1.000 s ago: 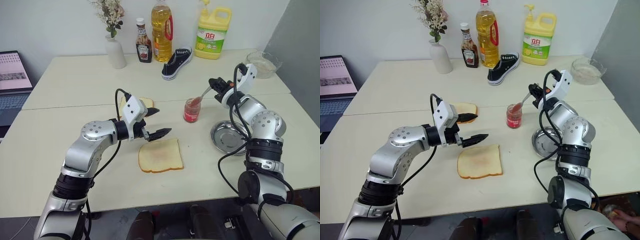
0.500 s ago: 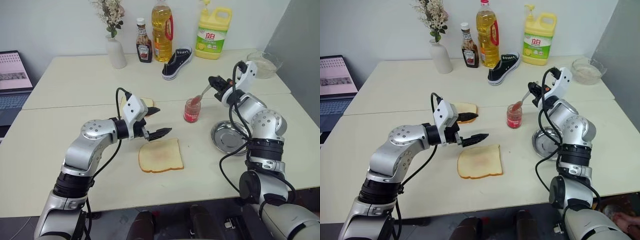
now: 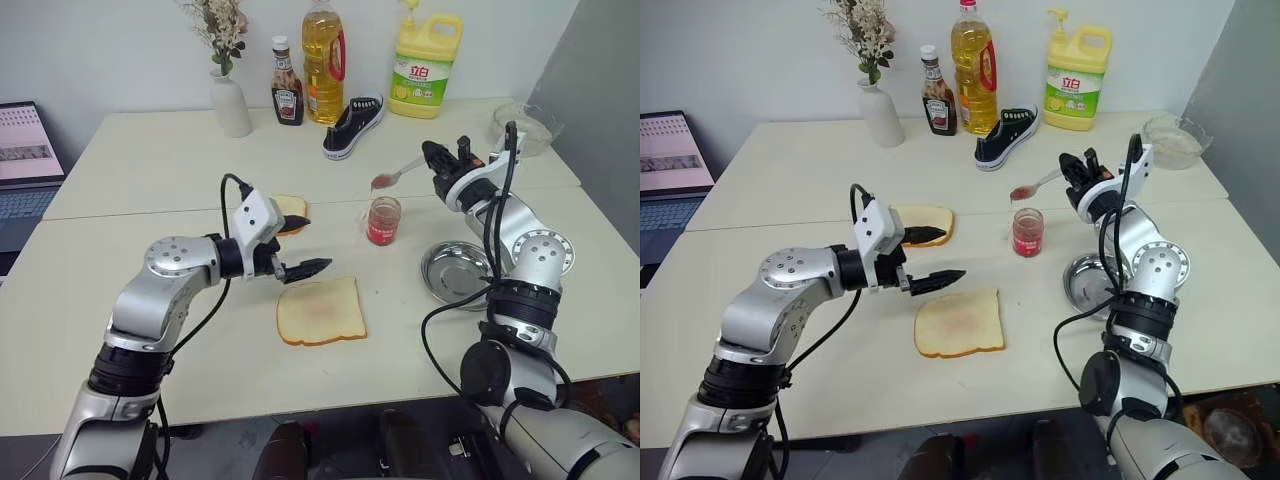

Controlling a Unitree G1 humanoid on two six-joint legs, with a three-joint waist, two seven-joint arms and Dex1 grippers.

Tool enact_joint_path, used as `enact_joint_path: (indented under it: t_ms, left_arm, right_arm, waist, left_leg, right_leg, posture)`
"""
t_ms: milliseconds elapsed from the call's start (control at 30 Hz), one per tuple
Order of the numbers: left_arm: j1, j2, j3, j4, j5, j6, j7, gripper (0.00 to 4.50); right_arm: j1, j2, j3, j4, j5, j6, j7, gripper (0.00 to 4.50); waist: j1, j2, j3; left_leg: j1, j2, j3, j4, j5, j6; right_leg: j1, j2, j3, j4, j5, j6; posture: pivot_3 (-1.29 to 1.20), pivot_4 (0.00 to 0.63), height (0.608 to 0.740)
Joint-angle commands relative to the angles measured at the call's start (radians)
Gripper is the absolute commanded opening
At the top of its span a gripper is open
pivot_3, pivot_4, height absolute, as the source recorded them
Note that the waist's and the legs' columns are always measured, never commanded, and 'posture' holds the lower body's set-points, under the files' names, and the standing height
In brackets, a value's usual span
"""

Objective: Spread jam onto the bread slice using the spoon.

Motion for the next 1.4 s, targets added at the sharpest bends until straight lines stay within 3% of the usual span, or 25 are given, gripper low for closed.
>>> enact_joint_path:
  t_ms: [33,267,500,800,933,1133,1400]
  left_arm:
    - [-0.006,0.012,0.027,-0.025,-0.024,-0.007,-0.009,4.5]
    - [0.0,0.033,0.036,-0.033,-0.04,0.006,-0.019,4.5]
    - [0.134,0.115,0.111,-0.103,-0.06,-0.018,-0.035,4.5]
    - [0.468,0.173,0.265,-0.355,-0.142,-0.023,-0.059,4.5]
    - [0.617,0.196,0.339,-0.433,-0.171,-0.033,-0.086,4.5]
    - [0.786,0.201,0.436,-0.436,-0.144,-0.127,-0.128,4.5]
    - [0.887,0.188,0.443,-0.421,-0.115,-0.211,-0.137,4.5]
  right_arm:
    - [-0.017,0.005,-0.007,-0.057,0.064,-0.024,-0.021,0.03]
    - [-0.001,0.015,-0.01,-0.067,0.134,-0.059,-0.058,0.03]
    - [0.013,0.082,0.017,-0.183,0.318,-0.04,-0.193,0.03]
    - [0.169,0.142,0.224,-0.397,0.678,0.017,-0.458,0.03]
    - [0.262,0.12,0.338,-0.446,0.763,0.02,-0.489,0.03]
    - [0.379,0.024,0.495,-0.458,0.723,0.077,-0.393,0.03]
    - [0.355,-0.132,0.635,-0.472,0.392,0.091,-0.115,0.03]
  waist:
    - [0.0,0.0,0.0]
    - [-0.001,0.0,0.0]
    - [-0.006,0.001,0.001]
    - [-0.004,0.002,0.001]
    - [-0.004,0.002,0.001]
    - [-0.001,0.002,0.001]
    - [-0.002,0.002,0.0]
  left_leg:
    - [0.0,0.0,0.0,0.0,0.0,0.0]
    - [0.0,0.0,0.0,0.0,0.0,0.0]
    - [0.0,0.002,0.0,-0.002,0.0,0.0]
    - [-0.001,0.004,-0.001,-0.002,0.0,0.0]
    - [-0.001,0.004,-0.001,-0.002,0.0,0.0]
    - [0.0,0.003,-0.002,-0.002,0.0,0.0]
    - [0.0,0.002,-0.001,-0.002,0.0,0.0]
  right_leg:
    - [0.0,0.0,0.0,0.0,0.0,0.0]
    - [0.0,0.0,0.0,0.0,0.0,0.0]
    - [-0.002,0.0,0.0,0.0,0.0,0.0]
    - [-0.001,-0.003,0.0,-0.001,0.0,0.0]
    - [-0.001,-0.003,0.0,-0.002,-0.001,0.0]
    - [0.0,-0.003,-0.001,-0.002,-0.004,-0.002]
    - [0.0,-0.001,-0.001,-0.003,-0.006,0.001]
  posture:
    - [0.0,0.15,0.74]
    - [0.0,0.15,0.74]
    - [0.0,0.15,0.74]
    - [0.0,0.15,0.74]
    - [0.0,0.15,0.74]
    - [0.0,0.15,0.74]
    - [0.0,0.15,0.74]
